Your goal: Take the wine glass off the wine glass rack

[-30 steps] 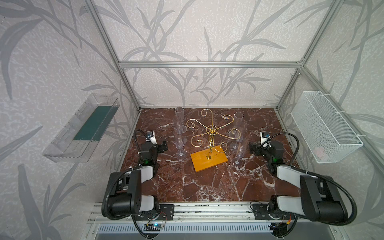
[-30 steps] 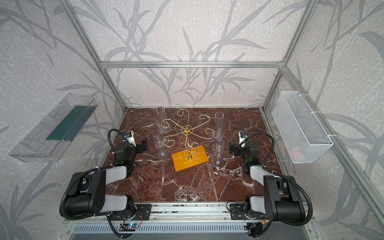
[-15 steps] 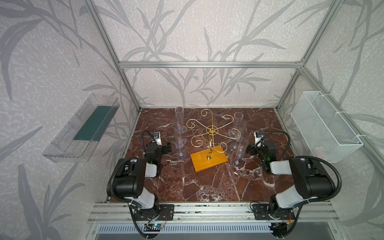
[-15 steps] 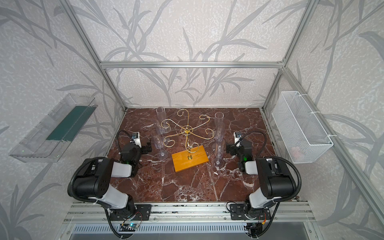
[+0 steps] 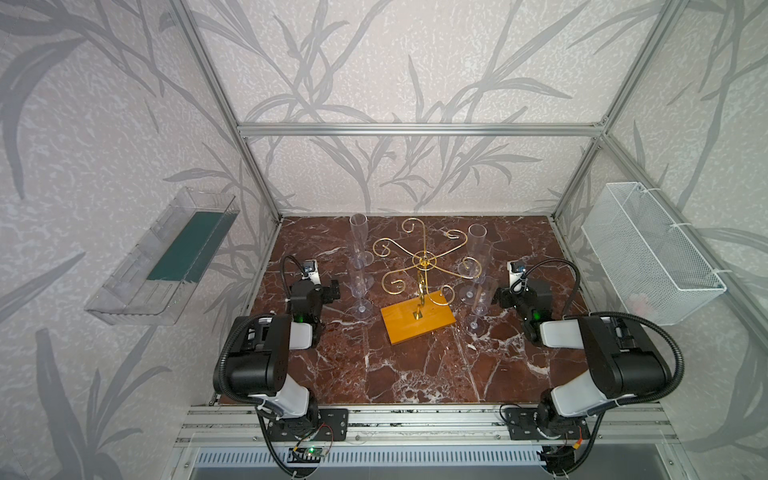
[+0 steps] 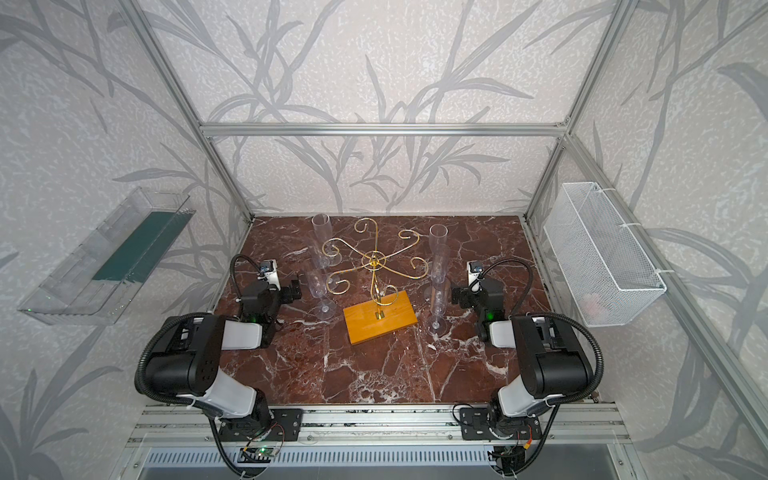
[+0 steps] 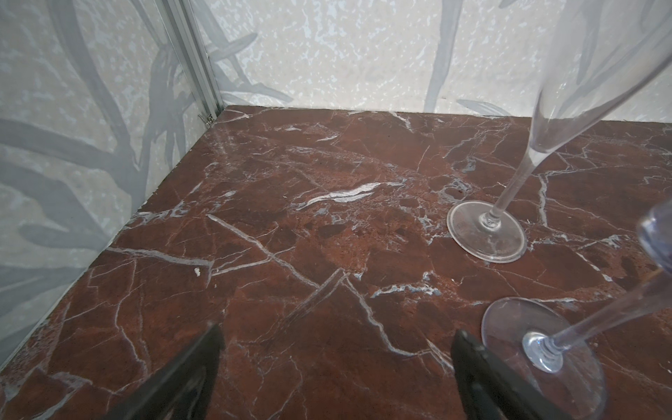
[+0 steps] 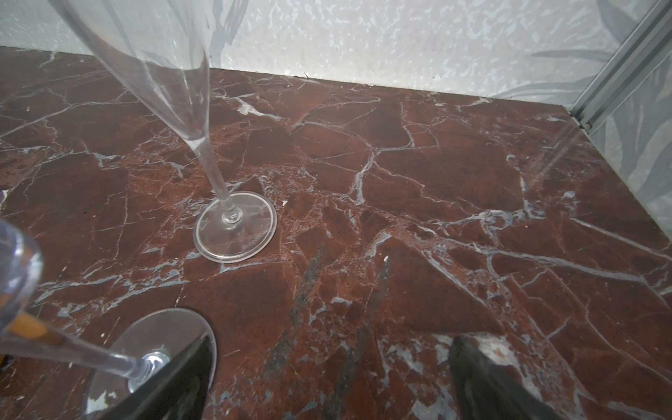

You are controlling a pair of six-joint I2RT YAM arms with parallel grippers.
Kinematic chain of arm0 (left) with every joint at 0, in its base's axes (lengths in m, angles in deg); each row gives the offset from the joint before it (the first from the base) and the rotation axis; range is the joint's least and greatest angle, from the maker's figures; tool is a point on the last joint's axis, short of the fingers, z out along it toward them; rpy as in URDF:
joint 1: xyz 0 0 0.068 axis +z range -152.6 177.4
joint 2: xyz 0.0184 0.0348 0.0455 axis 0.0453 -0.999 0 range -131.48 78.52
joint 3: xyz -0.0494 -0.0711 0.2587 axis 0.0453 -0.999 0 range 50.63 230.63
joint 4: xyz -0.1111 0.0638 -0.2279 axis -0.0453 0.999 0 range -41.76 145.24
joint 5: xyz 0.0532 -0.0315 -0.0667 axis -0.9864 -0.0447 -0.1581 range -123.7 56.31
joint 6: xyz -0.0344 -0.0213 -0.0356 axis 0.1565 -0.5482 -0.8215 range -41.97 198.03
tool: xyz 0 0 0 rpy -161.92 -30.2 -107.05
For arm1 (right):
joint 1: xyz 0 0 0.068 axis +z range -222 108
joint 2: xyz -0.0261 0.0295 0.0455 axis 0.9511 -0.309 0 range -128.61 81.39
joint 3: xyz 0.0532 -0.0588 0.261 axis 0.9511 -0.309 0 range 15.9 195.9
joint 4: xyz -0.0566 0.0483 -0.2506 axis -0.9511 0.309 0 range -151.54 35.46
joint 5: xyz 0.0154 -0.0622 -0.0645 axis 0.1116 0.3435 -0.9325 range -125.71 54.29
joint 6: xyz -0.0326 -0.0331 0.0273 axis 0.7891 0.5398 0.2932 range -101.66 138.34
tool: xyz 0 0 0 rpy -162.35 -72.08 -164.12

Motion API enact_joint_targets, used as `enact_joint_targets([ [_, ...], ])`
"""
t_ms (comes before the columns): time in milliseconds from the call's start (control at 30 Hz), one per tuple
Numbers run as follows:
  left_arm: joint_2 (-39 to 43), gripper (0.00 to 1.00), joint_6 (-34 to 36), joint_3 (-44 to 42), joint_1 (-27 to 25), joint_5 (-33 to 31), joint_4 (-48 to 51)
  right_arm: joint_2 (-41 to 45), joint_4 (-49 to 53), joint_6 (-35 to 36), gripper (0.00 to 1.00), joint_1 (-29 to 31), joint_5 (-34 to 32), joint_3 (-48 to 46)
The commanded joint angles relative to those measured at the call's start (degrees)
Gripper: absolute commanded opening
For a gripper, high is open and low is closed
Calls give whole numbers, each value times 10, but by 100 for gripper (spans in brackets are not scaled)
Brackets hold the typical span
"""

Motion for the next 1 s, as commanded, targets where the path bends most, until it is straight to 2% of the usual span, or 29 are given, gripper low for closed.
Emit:
enact_joint_targets([
  [0, 3, 99, -4, 4, 2, -8, 2, 9, -5, 8, 99, 2, -8, 8],
  [967, 3, 99, -4, 3, 2, -6, 2, 7, -1, 8, 99, 4, -12, 12],
])
